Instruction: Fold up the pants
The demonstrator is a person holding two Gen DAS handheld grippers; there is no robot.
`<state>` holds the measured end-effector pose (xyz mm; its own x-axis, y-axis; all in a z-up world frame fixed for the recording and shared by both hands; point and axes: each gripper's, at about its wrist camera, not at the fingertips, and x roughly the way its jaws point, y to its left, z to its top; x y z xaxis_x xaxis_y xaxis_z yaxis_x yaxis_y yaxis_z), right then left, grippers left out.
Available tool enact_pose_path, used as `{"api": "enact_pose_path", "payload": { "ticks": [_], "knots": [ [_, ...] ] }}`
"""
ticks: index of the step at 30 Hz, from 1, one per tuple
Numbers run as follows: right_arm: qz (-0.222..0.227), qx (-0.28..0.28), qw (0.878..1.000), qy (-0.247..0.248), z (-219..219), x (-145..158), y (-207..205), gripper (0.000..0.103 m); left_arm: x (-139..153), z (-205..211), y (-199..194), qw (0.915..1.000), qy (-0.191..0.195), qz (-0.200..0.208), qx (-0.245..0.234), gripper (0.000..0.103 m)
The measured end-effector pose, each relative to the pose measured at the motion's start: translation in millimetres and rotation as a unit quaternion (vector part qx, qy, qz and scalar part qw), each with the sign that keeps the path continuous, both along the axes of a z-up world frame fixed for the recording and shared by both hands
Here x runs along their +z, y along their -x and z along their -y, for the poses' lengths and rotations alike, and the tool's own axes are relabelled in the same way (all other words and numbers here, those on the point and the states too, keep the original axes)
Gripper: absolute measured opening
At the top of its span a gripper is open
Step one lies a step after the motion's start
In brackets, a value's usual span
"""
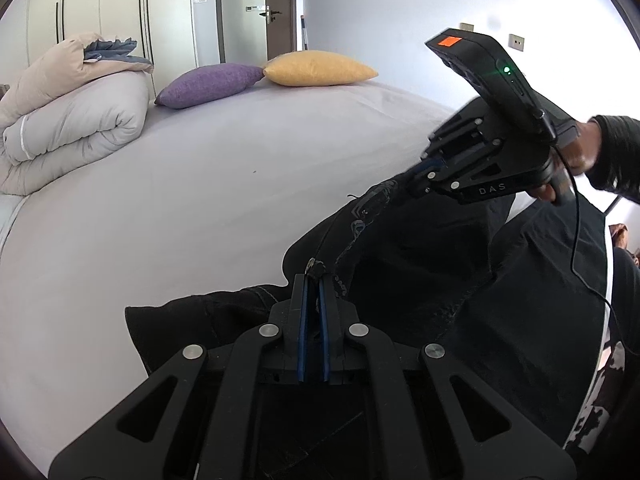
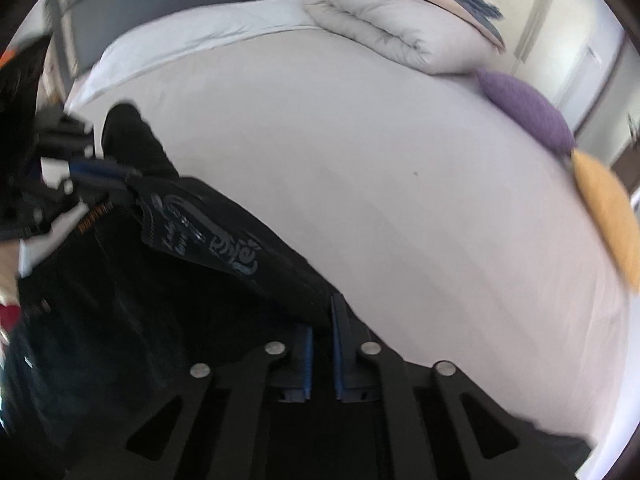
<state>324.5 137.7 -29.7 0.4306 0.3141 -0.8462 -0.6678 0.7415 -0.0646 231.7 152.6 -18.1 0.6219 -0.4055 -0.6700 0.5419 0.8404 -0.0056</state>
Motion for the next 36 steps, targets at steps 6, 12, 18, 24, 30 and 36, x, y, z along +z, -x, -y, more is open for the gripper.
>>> {"api": "enact_pose_path", "payload": {
  "ticks": [6,12,18,24,30,36],
  "knots": [
    [-0.061,-0.028,0.993,-0.102,-7.9,0.9,28.4,0.007,5.9,-7.2,22.0,0.9998,0.012,-0.002,0.013,0.004],
    [-0.066,-0.011,0.991,-0.113,-22.7,-5.2,80.4,0.007,4.6,-13.7,63.5,0.9996,0.017,-0.01,0.018,0.004],
    [0.106,0.109,0.983,0.104,-45.4,-13.4,201.4,0.007,-8.4,-11.3,141.4,0.9995,0.001,-0.017,-0.028,0.004],
    [0.171,0.181,0.945,0.21,-58.8,-44.6,293.6,0.006,-37.6,-3.8,204.7,0.9957,-0.034,-0.057,-0.065,0.004],
    [0.22,0.226,0.907,0.279,-70.6,-75.1,342.5,0.006,-53.1,-3.3,234.7,0.9938,-0.05,-0.078,-0.062,0.004],
    [0.235,0.246,0.89,0.304,-78.2,-87.4,364.0,0.006,-57.9,-9.0,245.8,0.9924,-0.063,-0.086,-0.062,0.004]
  ]
}}
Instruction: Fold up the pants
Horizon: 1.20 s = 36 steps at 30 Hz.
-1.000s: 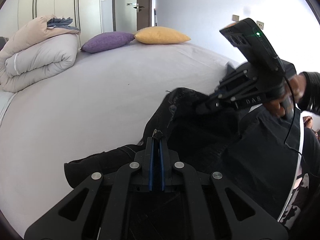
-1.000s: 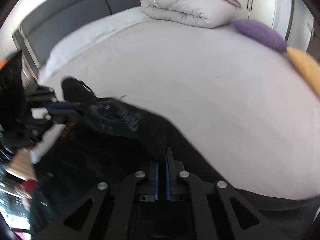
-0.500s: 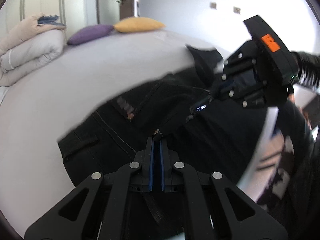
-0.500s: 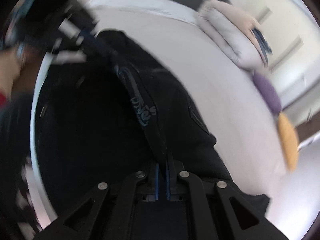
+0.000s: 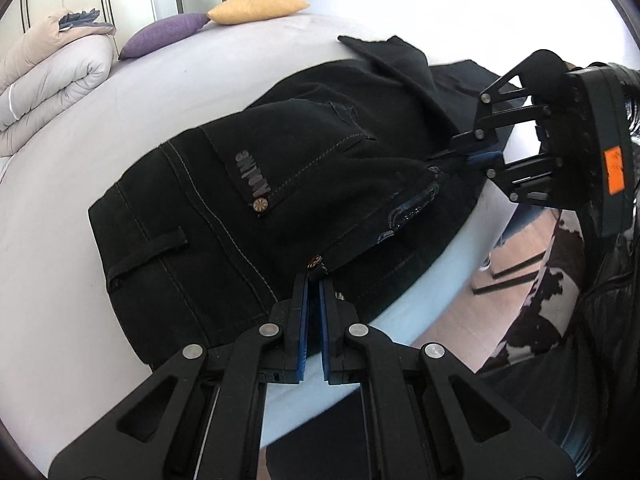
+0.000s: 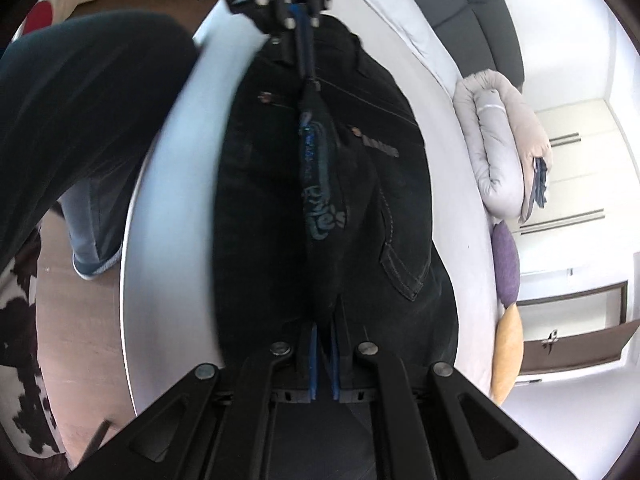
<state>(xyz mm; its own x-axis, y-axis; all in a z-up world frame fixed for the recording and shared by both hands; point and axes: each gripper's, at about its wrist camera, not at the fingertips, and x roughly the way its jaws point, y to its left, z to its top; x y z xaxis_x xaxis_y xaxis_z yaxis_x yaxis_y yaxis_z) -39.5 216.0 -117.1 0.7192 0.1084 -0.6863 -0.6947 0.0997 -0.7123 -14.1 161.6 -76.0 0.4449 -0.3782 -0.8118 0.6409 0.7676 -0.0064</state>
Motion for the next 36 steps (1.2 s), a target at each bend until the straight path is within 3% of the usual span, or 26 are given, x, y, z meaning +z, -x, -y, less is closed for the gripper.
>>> {"api": "enact_pose_path", "payload": {
  "ticks": [5,9,13,16,19,21,24,29,33,36],
  "knots": [
    [0.008,0.007,1.0,0.021,5.1,-13.2,16.7,0.006,-8.8,-12.6,1.8,0.9999,-0.005,-0.009,0.012,0.004],
    [0.011,0.002,0.999,0.036,2.6,-26.3,18.6,0.009,-10.9,-28.3,1.4,0.9986,0.002,-0.019,0.049,0.004],
    [0.015,-0.011,0.999,0.027,1.4,-26.6,17.9,0.009,6.8,-43.1,14.2,0.9974,0.01,-0.026,0.066,0.004],
    [0.012,-0.017,1.0,0.019,1.7,-24.4,19.3,0.01,35.1,-51.1,18.9,0.9953,0.054,-0.01,0.08,0.004],
    [0.012,-0.011,1.0,0.02,4.2,-22.8,21.5,0.01,56.1,-42.1,11.8,0.9933,0.085,0.012,0.078,0.004],
    [0.01,-0.008,1.0,0.02,5.9,-21.8,23.3,0.01,59.3,-26.2,1.9,0.9934,0.085,0.018,0.075,0.004],
    [0.01,-0.007,1.0,0.02,8.4,-20.7,26.2,0.01,47.9,-6.9,-15.8,0.9951,0.07,0.007,0.069,0.004],
    [0.019,-0.006,1.0,0.023,8.6,-21.9,29.5,0.01,-4.1,-1.7,-32.4,0.9939,0.036,-0.053,0.09,0.004],
    [0.019,-0.011,1.0,0.016,7.9,-24.3,29.6,0.01,-14.2,-28.0,-23.7,0.987,0.073,-0.069,0.125,0.004],
    [0.041,-0.013,0.999,0.021,6.6,-31.7,31.7,0.011,-8.9,-32.8,-20.0,0.9854,0.072,-0.066,0.139,0.004]
  ]
}}
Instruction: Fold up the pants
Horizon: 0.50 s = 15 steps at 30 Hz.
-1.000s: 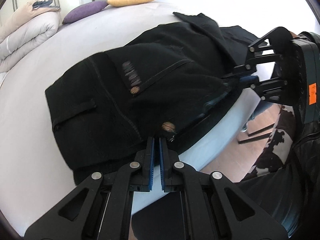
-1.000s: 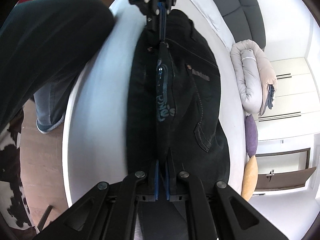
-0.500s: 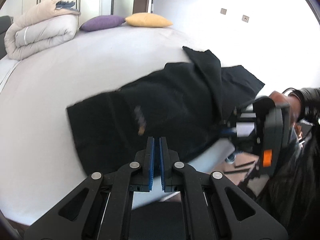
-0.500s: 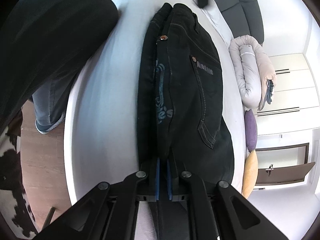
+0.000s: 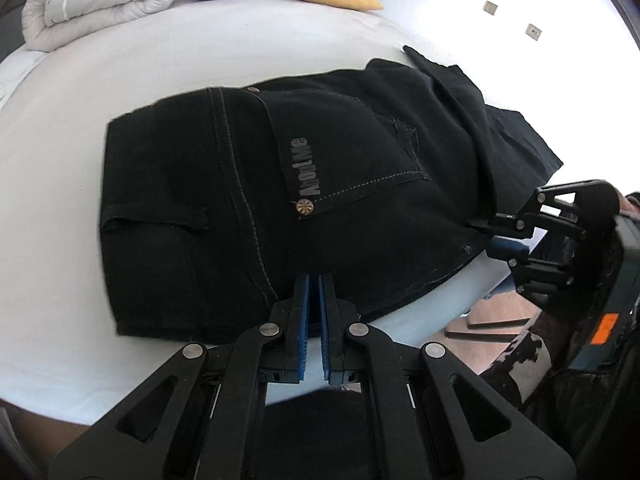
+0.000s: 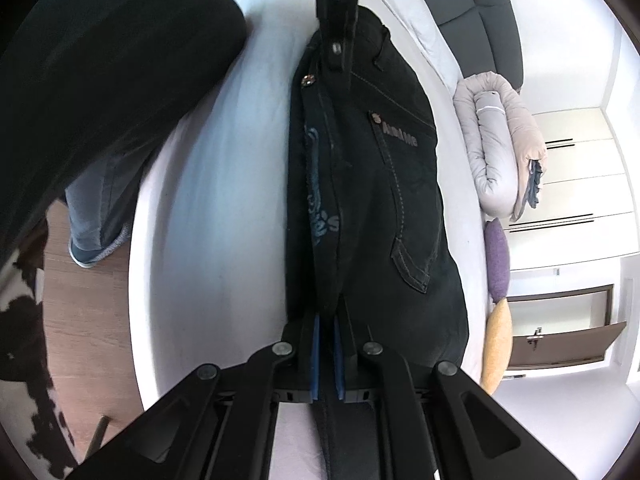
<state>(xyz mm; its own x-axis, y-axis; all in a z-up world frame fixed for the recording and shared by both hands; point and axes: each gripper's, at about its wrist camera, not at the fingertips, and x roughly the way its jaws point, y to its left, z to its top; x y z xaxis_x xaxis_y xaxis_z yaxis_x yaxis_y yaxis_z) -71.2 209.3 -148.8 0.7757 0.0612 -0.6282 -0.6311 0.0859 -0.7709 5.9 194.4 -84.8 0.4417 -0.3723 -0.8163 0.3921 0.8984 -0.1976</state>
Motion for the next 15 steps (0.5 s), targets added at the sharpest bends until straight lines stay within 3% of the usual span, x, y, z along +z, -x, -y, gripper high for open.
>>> {"api": "enact_pose_path", "payload": {
  "ticks": [4,5,7,9,10,13,15],
  "knots": [
    [0.02,-0.017,0.999,-0.029,2.7,4.6,1.5,0.015,37.7,12.7,-6.0,0.9976,0.043,0.051,0.018,0.004],
    [0.022,-0.028,0.998,-0.047,5.4,9.7,0.5,0.023,42.5,19.2,-9.7,0.9967,0.053,0.058,0.02,0.004],
    [0.033,-0.044,0.995,-0.079,12.1,20.6,-1.5,0.048,45.6,37.1,-29.8,0.9957,0.068,0.06,0.022,0.004],
    [0.02,-0.051,0.991,-0.118,20.6,35.3,-2.2,0.096,36.3,58.3,-52.1,0.9954,0.077,0.05,0.029,0.004],
    [0.003,-0.055,0.988,-0.146,26.8,45.1,-1.9,0.102,26.8,67.6,-61.9,0.9953,0.087,0.033,0.027,0.004],
    [-0.02,-0.103,0.973,-0.203,50.5,70.8,-12.3,0.1,-17.1,89.4,-79.8,0.9956,0.081,-0.04,0.022,0.004],
    [-0.028,-0.154,0.958,-0.241,74.4,90.1,-35.1,0.095,-30.3,82.7,-76.8,0.9922,0.113,-0.035,0.04,0.004]
  ]
}}
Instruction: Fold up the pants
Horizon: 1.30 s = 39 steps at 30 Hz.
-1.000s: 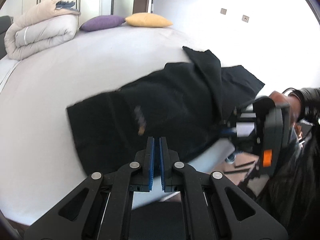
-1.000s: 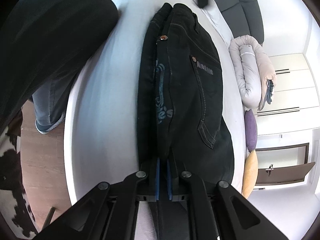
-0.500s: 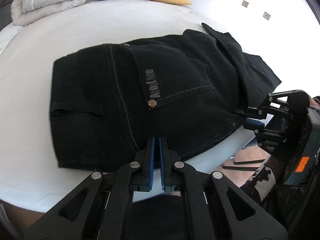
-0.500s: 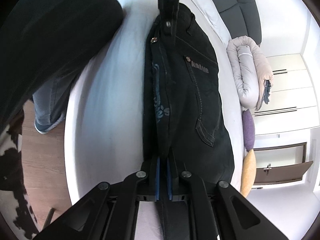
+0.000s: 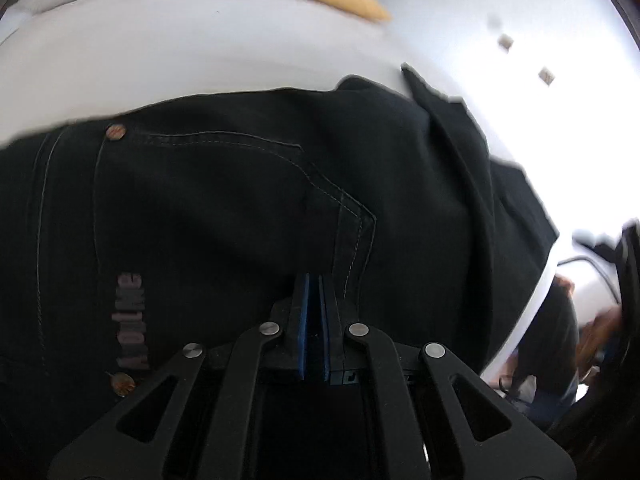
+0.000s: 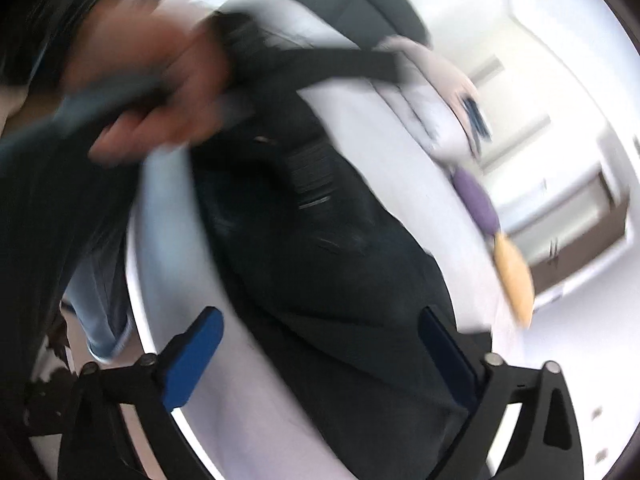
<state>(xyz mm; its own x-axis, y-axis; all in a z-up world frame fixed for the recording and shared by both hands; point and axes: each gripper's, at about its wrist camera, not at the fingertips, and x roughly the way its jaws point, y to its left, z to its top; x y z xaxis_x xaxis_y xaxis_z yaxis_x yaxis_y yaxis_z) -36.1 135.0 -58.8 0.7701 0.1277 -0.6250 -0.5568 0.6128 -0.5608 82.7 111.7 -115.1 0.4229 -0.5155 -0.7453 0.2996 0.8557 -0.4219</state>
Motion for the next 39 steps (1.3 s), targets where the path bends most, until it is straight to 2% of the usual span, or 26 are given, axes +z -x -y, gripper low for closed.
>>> {"api": "enact_pose_path", "payload": {
  "ticks": [2,3,5,6,7,8,9,11,15,18,21,22,25,26,27,28,29,32,34,38,39],
  "knots": [
    [-0.021,-0.085,0.995,-0.054,38.3,23.8,-48.8,0.095,-6.2,-13.1,-1.8,0.9987,0.046,-0.016,0.015,0.004],
    [-0.04,-0.128,0.987,-0.084,58.9,33.5,-77.5,0.095,-7.1,-12.9,-3.1,0.9984,0.051,-0.018,0.018,0.004],
    [-0.076,-0.236,0.955,-0.162,111.2,50.7,-149.4,0.095,-6.3,-7.1,-2.3,0.9993,0.032,-0.006,0.019,0.004],
    [-0.087,-0.277,0.94,-0.182,130.6,52.9,-177.7,0.095,-5.4,-4.6,-1.4,0.9995,0.024,-0.002,0.02,0.004],
    [-0.107,-0.333,0.914,-0.204,157.5,50.4,-217.0,0.095,-4.6,-3.0,-0.7,0.9996,0.019,0.0,0.023,0.004],
    [-0.117,-0.372,0.896,-0.212,174.5,46.5,-241.5,0.093,-4.6,-2.7,-1.3,0.9994,0.019,-0.001,0.028,0.004],
    [-0.125,-0.405,0.878,-0.221,190.4,41.7,-267.0,0.085,-4.8,-3.0,-1.4,0.9993,0.022,-0.001,0.031,0.004],
    [-0.142,-0.456,0.85,-0.223,212.5,28.0,-307.1,0.078,-9.5,-4.3,1.3,0.9991,0.022,0.001,0.036,0.004],
    [-0.19,-0.506,0.801,-0.256,231.2,2.9,-346.7,0.076,-11.2,0.4,9.6,0.9992,0.011,0.007,0.037,0.004],
    [-0.19,-0.511,0.799,-0.252,224.9,-2.4,-356.3,0.076,-10.3,10.7,9.9,0.9993,0.004,0.012,0.034,0.004],
    [-0.209,-0.515,0.801,-0.222,218.4,-15.5,-369.4,0.077,-10.0,20.2,13.2,0.9993,-0.002,0.015,0.034,0.004],
    [-0.214,-0.519,0.798,-0.219,218.5,-21.8,-372.2,0.076,-10.1,22.8,13.8,0.9993,-0.004,0.016,0.034,0.004],
    [-0.211,-0.52,0.791,-0.244,224.8,-23.0,-373.9,0.075,-10.7,26.0,15.9,0.9992,-0.009,0.019,0.035,0.004],
    [-0.211,-0.513,0.795,-0.246,224.9,-21.3,-373.7,0.065,-11.3,26.7,17.4,0.9992,-0.009,0.019,0.035,0.004],
    [-0.208,-0.505,0.802,-0.243,224.7,-17.8,-372.7,0.045,-11.7,27.9,17.3,0.9991,-0.007,0.021,0.035,0.004],
    [-0.208,-0.497,0.805,-0.25,228.1,-12.6,-370.1,0.03,-13.2,28.5,17.0,0.9991,-0.007,0.021,0.036,0.004],
    [-0.21,-0.496,0.801,-0.261,234.2,-8.1,-368.3,0.006,-13.5,29.8,17.2,0.9991,-0.007,0.02,0.035,0.004],
    [-0.189,-0.48,0.794,-0.322,254.7,20.2,-344.2,0.006,-13.7,29.8,17.6,0.9991,-0.01,0.02,0.037,0.004],
    [-0.166,-0.467,0.788,-0.365,275.8,43.7,-313.5,0.006,-12.9,26.9,18.1,0.9989,-0.013,0.02,0.039,0.004],
    [-0.114,-0.457,0.759,-0.449,326.7,75.7,-230.7,0.005,-11.2,34.9,18.7,0.9987,-0.023,0.02,0.04,0.004],
    [-0.099,-0.458,0.744,-0.477,346.0,80.9,-199.3,0.006,-10.8,36.8,18.5,0.9987,-0.025,0.019,0.04,0.004]
  ]
}}
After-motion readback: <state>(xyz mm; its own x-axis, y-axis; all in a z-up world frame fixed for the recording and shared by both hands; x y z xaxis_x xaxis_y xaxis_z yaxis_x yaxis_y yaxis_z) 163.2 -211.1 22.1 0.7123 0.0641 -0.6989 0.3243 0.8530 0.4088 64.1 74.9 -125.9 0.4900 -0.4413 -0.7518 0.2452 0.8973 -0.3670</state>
